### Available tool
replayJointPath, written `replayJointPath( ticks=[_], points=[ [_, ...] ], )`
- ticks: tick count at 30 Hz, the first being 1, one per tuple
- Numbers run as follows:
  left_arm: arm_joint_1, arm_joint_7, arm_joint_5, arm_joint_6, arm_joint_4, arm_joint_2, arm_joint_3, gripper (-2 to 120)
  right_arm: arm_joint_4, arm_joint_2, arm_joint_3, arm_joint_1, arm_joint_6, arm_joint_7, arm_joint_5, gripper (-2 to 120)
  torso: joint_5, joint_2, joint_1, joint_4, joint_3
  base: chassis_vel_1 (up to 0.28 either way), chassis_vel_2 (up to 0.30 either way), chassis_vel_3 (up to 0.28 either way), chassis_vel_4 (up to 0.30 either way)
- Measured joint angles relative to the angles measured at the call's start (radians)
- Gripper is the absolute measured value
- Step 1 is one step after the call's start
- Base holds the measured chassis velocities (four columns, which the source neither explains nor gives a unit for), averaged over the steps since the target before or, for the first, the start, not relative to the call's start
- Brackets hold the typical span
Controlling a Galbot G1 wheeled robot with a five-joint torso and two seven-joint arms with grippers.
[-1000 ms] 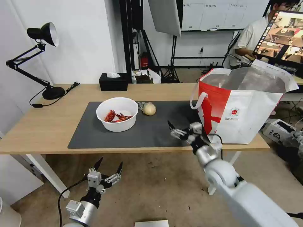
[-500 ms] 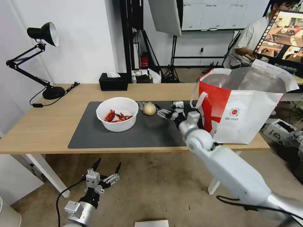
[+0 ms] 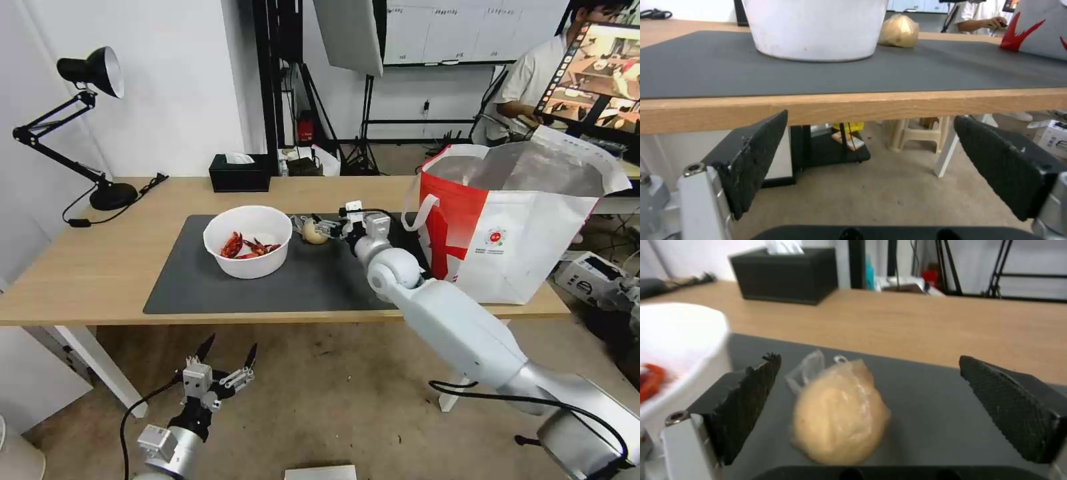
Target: Pick up the trash from the table and place it into the takeout bag.
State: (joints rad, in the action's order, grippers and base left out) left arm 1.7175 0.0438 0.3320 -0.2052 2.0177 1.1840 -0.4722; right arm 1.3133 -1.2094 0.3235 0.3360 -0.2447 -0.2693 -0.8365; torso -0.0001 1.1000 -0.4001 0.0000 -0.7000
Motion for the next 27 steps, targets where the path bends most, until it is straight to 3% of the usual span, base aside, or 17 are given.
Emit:
replayJointPath(
  ticks=[11,27],
  points=[
    [0.002,0.0,-0.006,0.0,-0.013,0.008,0.007,100,-0.167,-0.068,0.012,-0.067,-0.043,0.075,0.046,100,0.0,0.0,0.0,0.0,0.0,0.0,0.0,0.0,0.0],
    [0.003,0.0,-0.004,-0.001,-0.013,0.004,0.002,100,-0.282,-0.113,0.047,-0.118,-0.07,0.21,0.177,100,0.0,0.0,0.0,0.0,0.0,0.0,0.0,0.0,0.0]
  ],
)
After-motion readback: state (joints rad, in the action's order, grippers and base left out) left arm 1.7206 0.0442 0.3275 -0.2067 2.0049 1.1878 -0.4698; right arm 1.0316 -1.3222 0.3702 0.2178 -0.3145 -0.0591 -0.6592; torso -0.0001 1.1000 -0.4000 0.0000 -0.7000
